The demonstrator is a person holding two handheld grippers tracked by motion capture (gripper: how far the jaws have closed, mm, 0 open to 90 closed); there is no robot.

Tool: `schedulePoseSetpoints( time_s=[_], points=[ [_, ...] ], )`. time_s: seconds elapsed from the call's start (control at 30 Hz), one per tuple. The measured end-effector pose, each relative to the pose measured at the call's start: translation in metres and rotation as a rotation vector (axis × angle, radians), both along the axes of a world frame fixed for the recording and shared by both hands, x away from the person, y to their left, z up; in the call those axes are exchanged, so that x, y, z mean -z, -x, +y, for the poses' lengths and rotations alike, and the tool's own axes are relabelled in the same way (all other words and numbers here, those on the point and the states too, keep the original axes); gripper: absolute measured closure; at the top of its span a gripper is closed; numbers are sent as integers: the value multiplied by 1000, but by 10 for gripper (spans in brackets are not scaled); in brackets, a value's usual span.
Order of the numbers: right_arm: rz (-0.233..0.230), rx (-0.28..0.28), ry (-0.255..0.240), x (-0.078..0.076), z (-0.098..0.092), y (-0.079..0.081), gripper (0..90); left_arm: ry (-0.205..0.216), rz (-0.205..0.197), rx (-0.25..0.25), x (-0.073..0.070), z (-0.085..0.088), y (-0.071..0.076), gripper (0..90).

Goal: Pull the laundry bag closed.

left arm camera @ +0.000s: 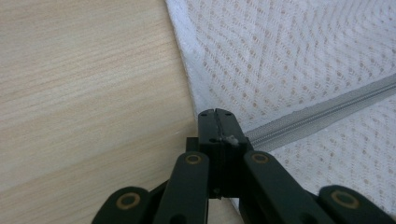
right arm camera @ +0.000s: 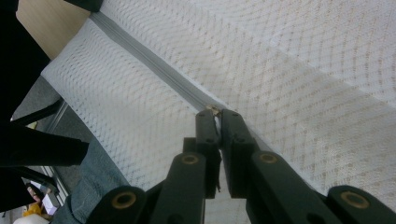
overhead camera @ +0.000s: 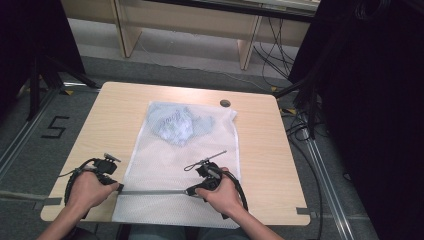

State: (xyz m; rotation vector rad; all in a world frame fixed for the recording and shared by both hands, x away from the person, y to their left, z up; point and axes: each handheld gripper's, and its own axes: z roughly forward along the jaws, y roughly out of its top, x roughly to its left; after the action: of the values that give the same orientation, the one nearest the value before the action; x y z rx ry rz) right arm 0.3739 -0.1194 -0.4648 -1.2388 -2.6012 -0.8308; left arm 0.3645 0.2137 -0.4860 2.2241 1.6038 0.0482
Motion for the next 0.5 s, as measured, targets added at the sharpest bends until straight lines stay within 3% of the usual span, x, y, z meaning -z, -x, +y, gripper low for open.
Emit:
schedulePoseSetpoints(
  time_s=[0.1,0.13,0.23,0.27,0.3,0.33,0.43,0.47,0.5],
  points=[
    [11,10,2,-1,0,1,871,1,0,-1,0,0,0,899],
    [49,49,-29,-3,3,3,871,0,-1,-1,0,0,0,899],
    [52,52,-31,-3,2,3,871,2,0,-2,0,0,0,899],
    [34,49,-25,-3,1,2,871,2,-1,-2,0,0,0,899],
    [46,60,-7,-3,1,3,871,1,-1,-1,0,0,0,899],
    [48,52,-27,-4,1,3,871,2,-1,-1,0,0,0,899],
    [40,49,-30,-3,0,2,871,1,0,-1,0,0,0,899],
    [41,57,-10,-3,-2,2,871,1,0,-1,0,0,0,899],
    [37,53,-26,-3,-1,2,871,1,-1,-1,0,0,0,899]
  ],
)
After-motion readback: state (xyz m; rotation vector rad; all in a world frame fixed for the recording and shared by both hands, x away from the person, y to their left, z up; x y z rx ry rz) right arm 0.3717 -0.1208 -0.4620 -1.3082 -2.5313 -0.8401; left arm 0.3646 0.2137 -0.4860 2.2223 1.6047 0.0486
